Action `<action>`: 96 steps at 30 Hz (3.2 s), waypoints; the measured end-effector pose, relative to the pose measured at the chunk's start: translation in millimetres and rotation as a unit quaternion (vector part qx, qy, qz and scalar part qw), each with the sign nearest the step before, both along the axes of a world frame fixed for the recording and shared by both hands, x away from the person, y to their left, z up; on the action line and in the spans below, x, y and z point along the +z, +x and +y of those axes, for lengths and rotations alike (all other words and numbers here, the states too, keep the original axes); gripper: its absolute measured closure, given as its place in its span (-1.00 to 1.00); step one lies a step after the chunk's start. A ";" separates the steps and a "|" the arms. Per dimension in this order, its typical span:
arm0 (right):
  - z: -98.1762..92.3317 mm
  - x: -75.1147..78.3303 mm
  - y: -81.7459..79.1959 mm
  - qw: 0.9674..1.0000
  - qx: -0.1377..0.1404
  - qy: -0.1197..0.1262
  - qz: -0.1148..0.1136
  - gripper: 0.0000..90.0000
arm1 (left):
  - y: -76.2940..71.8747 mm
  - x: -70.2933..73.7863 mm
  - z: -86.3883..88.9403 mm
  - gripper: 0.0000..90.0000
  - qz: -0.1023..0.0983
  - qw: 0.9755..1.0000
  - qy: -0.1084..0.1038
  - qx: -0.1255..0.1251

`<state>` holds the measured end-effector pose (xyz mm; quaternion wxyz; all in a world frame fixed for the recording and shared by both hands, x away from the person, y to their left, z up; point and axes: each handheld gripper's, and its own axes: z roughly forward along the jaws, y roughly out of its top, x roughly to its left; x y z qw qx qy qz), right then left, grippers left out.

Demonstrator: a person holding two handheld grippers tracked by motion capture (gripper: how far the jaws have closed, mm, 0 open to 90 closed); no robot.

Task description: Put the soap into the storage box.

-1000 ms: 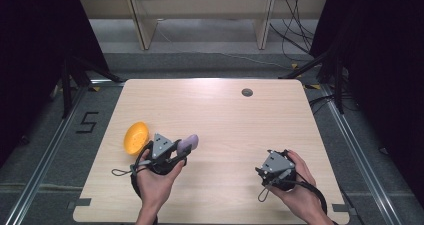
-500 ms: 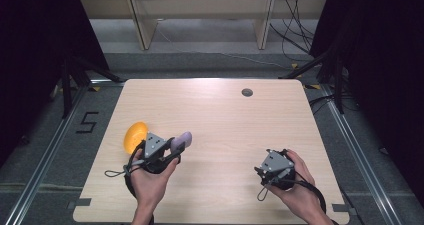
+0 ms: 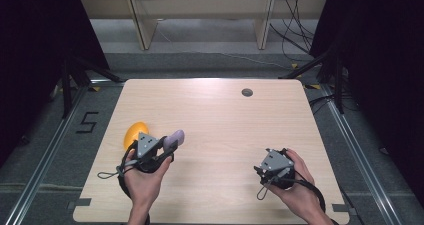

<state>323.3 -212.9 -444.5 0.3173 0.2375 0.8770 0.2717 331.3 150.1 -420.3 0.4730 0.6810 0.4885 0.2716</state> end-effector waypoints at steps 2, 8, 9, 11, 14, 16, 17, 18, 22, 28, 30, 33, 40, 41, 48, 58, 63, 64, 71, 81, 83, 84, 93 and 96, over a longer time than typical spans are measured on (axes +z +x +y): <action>0.2 0.0 0.2 1.000 0.001 0.000 0.000 -0.26 | 0.0 0.4 1.0 0.32 0.000 1.000 -0.003 0.004; 0.8 0.3 0.4 1.000 -0.001 0.001 0.000 -0.26 | 0.4 2.0 5.9 0.32 -0.002 1.000 0.000 0.014; 0.8 0.3 0.6 1.000 0.000 0.001 -0.001 -0.26 | 0.7 2.3 6.5 0.32 -0.003 1.000 -0.001 0.016; 1.3 0.3 0.5 1.000 -0.002 0.004 -0.001 -0.26 | 1.6 2.6 8.1 0.32 -0.007 1.000 -0.004 0.021; 1.3 0.2 1.1 1.000 0.002 0.002 0.000 -0.26 | 2.4 4.8 11.6 0.32 -0.007 1.000 0.000 0.028; 1.6 0.0 1.2 1.000 0.002 0.003 0.000 -0.26 | 3.1 6.0 13.0 0.32 -0.010 0.999 -0.002 0.034; 1.9 -0.1 1.2 1.000 0.000 0.004 -0.001 -0.26 | 3.2 6.8 14.3 0.32 -0.011 0.999 0.000 0.037; 2.0 -0.1 1.2 1.000 -0.002 0.006 -0.002 -0.26 | 3.9 7.3 15.1 0.32 -0.013 0.999 -0.001 0.040; 2.1 0.0 1.4 1.000 -0.001 0.005 -0.001 -0.26 | 6.2 9.0 19.1 0.32 -0.016 0.998 -0.003 0.053; 2.5 0.0 1.3 1.000 -0.001 0.007 0.002 -0.26 | 10.0 10.4 24.9 0.32 -0.021 0.997 -0.003 0.073; 2.5 0.0 1.4 1.000 -0.001 0.007 0.001 -0.26 | 11.3 11.0 26.9 0.32 -0.022 0.997 -0.005 0.079; 2.1 0.3 2.1 1.000 0.000 0.006 -0.004 -0.26 | 13.1 12.4 30.0 0.32 -0.026 0.996 -0.005 0.088; 2.2 0.2 2.2 1.000 0.000 0.006 -0.004 -0.26 | 17.7 14.3 35.6 0.32 -0.031 0.994 -0.006 0.101; 2.2 0.2 2.1 1.000 0.000 0.006 -0.002 -0.26 | 18.3 14.6 36.1 0.32 -0.030 0.994 -0.006 0.104; 2.4 -0.3 1.6 1.000 -0.004 0.009 0.002 -0.26 | 23.9 14.6 41.6 0.32 -0.029 0.993 -0.002 0.114; 2.5 -0.4 1.6 1.000 -0.004 0.009 0.002 -0.26 | 32.6 12.9 47.6 0.32 -0.032 0.991 0.002 0.133; 2.5 -0.5 2.5 1.000 0.004 0.005 0.001 -0.26 | 37.7 12.1 51.6 0.32 -0.028 0.990 0.007 0.139; 2.6 -0.5 2.5 1.000 0.004 0.005 0.002 -0.27 | 38.5 11.8 52.6 0.32 -0.028 0.990 0.007 0.141; 3.2 -0.8 2.6 1.000 0.001 0.007 0.001 -0.27 | 44.1 7.4 60.5 0.32 -0.024 0.987 0.018 0.161; 4.0 -1.4 2.0 1.000 -0.003 0.010 0.004 -0.27 | 55.1 -4.7 82.7 0.32 -0.010 0.981 0.031 0.190; 4.3 -1.5 2.8 1.000 0.007 0.005 0.004 -0.27 | 57.7 -9.9 85.0 0.32 -0.005 0.981 0.036 0.191; 4.4 -1.5 2.7 1.000 0.006 0.006 0.005 -0.27 | 58.9 -12.8 85.5 0.32 -0.003 0.980 0.038 0.194; 4.7 -1.8 2.0 1.000 0.002 0.006 0.008 -0.27 | 65.7 -31.3 86.8 0.31 0.017 0.979 0.049 0.195; 4.6 -2.2 2.0 1.000 0.002 0.006 0.009 -0.27 | 67.3 -35.5 85.7 0.31 0.021 0.979 0.053 0.194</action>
